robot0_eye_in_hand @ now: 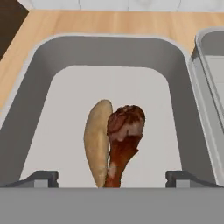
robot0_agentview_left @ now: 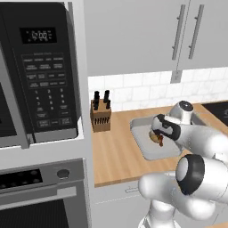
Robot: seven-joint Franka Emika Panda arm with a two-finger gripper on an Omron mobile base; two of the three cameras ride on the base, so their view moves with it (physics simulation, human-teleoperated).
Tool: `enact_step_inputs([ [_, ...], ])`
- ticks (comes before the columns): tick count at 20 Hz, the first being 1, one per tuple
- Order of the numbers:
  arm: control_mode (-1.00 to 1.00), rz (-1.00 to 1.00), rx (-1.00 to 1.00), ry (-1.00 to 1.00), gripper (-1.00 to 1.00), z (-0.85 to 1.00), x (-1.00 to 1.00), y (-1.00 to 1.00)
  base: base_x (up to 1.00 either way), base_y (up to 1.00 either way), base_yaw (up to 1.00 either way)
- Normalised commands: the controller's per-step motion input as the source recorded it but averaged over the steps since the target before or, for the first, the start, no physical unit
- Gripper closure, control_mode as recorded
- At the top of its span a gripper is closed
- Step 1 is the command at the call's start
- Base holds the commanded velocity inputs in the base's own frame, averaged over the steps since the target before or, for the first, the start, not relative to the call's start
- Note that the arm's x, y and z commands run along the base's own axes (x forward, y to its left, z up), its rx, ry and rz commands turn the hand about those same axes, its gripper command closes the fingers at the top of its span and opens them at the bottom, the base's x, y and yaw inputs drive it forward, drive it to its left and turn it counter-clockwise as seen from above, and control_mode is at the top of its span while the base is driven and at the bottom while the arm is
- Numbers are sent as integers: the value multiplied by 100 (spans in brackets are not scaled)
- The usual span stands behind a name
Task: Place one sweet potato and one chicken drumstick in each tupperware on the nearby counter, to pack two identical lunches.
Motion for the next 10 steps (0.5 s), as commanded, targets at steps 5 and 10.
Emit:
enact_step_inputs([
  [5,-100,0,2,1,-100,75,-100,7,0,0,0],
  [10,-100,0,0,0,-100,81,-100,45,0,0,0],
])
